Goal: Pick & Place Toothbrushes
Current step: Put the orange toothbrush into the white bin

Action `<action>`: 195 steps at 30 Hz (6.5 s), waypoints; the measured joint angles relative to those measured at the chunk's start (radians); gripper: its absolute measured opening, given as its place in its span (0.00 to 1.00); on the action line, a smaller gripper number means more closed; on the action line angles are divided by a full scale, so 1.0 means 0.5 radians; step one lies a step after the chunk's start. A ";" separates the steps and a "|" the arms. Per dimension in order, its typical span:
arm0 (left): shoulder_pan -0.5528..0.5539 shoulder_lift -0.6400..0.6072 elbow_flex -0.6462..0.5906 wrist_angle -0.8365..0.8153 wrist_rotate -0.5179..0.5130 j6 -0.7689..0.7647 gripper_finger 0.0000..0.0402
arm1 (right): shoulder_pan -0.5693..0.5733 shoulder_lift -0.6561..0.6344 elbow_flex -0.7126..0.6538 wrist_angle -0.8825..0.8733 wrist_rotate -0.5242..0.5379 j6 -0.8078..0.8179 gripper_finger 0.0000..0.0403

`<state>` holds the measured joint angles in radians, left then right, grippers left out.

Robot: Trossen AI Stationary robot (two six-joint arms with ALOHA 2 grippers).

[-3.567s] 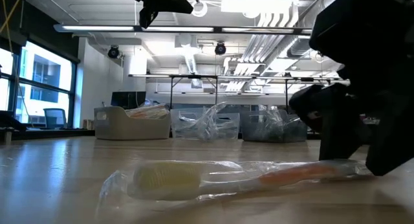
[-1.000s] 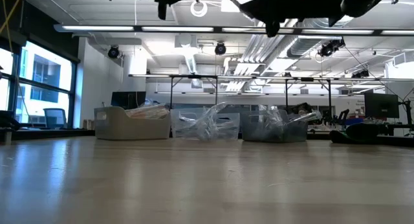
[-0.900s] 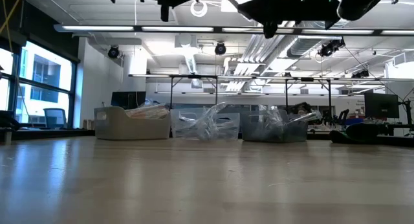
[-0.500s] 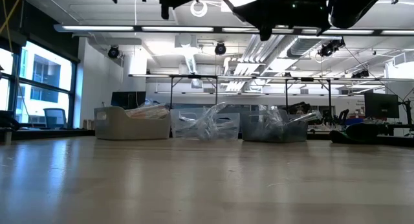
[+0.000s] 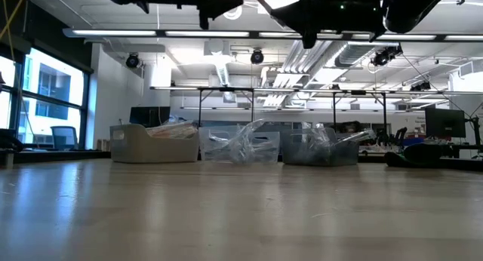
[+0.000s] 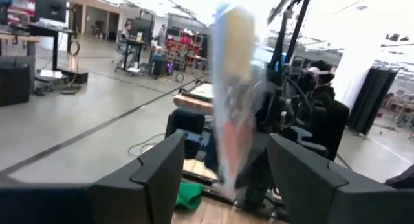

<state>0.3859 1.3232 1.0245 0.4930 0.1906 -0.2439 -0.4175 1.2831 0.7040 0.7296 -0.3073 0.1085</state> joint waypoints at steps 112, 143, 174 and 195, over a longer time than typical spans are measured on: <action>0.407 0.149 0.082 -2.310 -1.030 -0.305 0.02 | -0.411 -0.362 0.001 -0.989 0.199 0.193 0.67; 0.407 0.005 0.082 -1.614 -0.849 -0.309 0.37 | -0.241 -0.899 0.001 -1.840 -0.070 0.559 0.67; 0.406 0.005 0.082 -1.611 0.127 -0.178 0.25 | 1.602 -0.269 0.001 -2.190 0.046 3.319 0.67; 0.406 0.006 0.082 -1.620 0.121 -0.127 0.25 | 2.392 -0.156 0.000 -3.008 0.528 4.587 0.67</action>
<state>0.5888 1.3262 1.0653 -0.3168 0.2513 -0.3077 0.7785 1.2049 0.7040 -0.7742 -0.0435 2.4018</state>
